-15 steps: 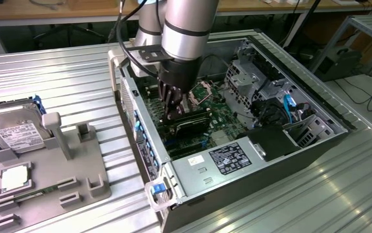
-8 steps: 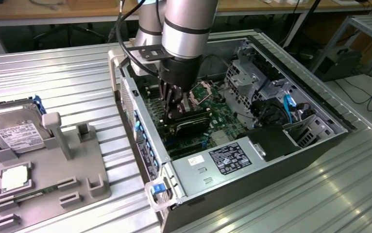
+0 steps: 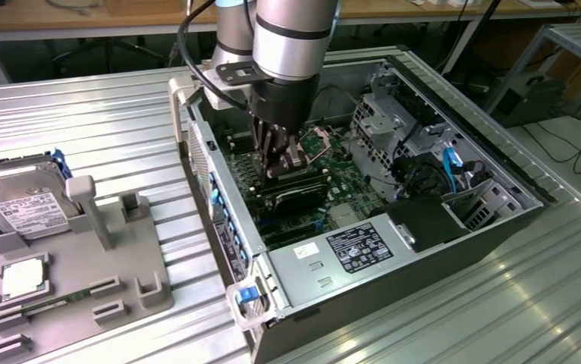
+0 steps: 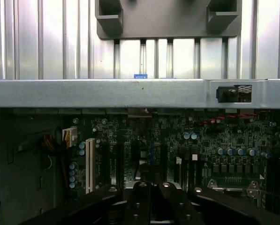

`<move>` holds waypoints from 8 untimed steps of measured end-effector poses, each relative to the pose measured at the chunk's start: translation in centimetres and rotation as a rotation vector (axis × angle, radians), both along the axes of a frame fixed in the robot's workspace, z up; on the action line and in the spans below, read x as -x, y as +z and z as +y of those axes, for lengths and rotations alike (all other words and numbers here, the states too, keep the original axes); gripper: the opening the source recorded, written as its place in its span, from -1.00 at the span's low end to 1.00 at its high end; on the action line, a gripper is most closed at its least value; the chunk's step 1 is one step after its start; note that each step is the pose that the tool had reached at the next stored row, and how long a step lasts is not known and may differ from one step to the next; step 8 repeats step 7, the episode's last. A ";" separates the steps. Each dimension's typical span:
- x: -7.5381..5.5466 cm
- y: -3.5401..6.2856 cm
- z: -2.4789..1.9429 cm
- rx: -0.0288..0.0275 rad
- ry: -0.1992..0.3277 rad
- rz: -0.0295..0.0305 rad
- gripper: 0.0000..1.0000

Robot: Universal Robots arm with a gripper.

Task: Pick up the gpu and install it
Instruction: 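Press down on the gpu until it lock into place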

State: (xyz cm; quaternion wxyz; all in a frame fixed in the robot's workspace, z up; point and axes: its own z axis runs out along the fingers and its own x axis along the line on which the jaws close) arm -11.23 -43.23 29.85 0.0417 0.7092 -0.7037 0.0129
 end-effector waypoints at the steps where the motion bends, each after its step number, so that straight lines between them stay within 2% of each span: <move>1: 0.0 0.00 0.00 0.0001 0.000 0.0000 -0.79; 8: 0.0 0.01 0.00 0.0002 0.000 0.0000 -0.79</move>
